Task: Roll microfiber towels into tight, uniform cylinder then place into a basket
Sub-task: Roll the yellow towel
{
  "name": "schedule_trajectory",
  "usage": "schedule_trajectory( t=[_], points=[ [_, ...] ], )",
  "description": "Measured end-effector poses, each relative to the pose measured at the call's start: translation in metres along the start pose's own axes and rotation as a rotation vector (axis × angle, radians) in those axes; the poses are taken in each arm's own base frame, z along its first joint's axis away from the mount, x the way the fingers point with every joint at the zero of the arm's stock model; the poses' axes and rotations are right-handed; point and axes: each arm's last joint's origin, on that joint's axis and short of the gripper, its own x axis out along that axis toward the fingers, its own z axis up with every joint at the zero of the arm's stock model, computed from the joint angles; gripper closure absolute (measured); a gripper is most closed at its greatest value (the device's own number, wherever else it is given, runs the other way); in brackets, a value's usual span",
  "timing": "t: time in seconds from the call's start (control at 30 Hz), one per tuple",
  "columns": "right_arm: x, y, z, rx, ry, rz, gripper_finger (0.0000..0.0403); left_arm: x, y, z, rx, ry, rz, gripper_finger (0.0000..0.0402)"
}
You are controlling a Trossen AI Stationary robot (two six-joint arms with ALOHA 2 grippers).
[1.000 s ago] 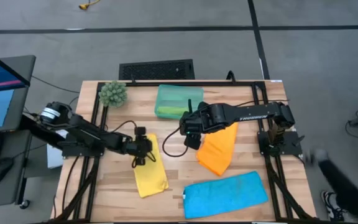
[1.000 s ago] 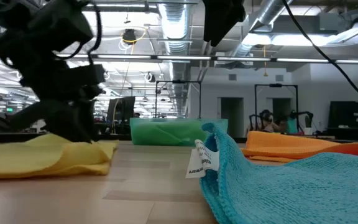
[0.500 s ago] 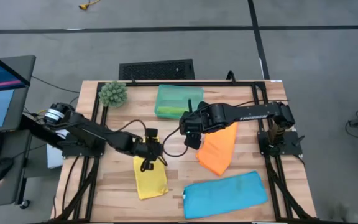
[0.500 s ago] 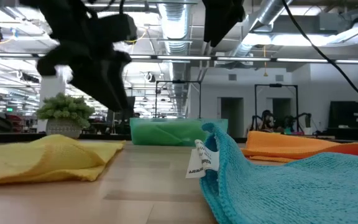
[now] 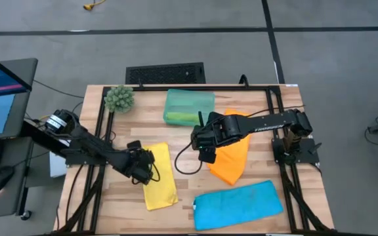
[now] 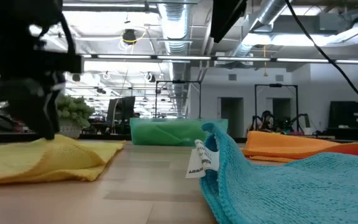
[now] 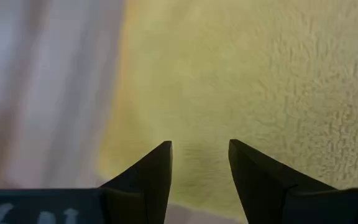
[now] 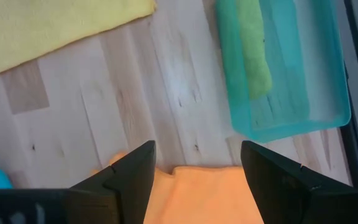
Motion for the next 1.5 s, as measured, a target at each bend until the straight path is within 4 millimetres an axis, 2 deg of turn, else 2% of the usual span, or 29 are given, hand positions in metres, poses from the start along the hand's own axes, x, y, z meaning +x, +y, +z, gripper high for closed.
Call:
schedule_trajectory(
  t=[0.13,0.23,0.6,0.7,0.87,0.93,1.07,1.2,1.33,1.5],
  points=[
    [0.0,0.001,0.0,-0.019,-0.001,0.001,0.0143,0.015,0.004,-0.006,-0.045,-0.001,-0.067,0.0249],
    [0.0,0.002,0.0,-0.021,-0.002,0.002,0.0143,0.022,0.007,-0.003,-0.043,-0.038,-0.077,0.0249],
    [0.001,-0.001,0.001,-0.013,-0.003,0.0,0.0143,0.034,0.021,0.04,0.082,-0.265,-0.099,0.0249],
    [0.0,-0.001,0.001,-0.013,-0.003,0.0,0.0143,0.027,0.025,0.045,0.076,-0.22,-0.081,0.0249],
    [-0.003,0.008,-0.004,-0.022,0.014,0.003,0.0143,-0.008,0.021,0.052,0.17,-0.213,-0.116,0.0249],
    [-0.006,0.012,-0.012,-0.046,0.062,-0.009,0.0143,-0.027,0.021,0.048,0.18,-0.215,-0.134,0.0249],
    [-0.014,0.027,-0.026,-0.099,0.107,-0.051,0.0143,-0.059,0.018,0.029,0.053,-0.228,-0.198,0.0249],
    [-0.016,0.045,-0.032,-0.164,0.073,-0.054,0.0143,-0.085,0.001,0.007,-0.047,-0.286,-0.305,0.0249],
    [-0.002,0.061,-0.044,-0.202,0.075,-0.033,0.0143,-0.097,-0.021,-0.016,-0.082,-0.275,-0.399,0.0249],
    [0.018,0.082,-0.049,-0.126,0.016,0.152,0.0143,-0.098,-0.044,-0.041,-0.07,-0.208,-0.449,0.0249]
  ],
)
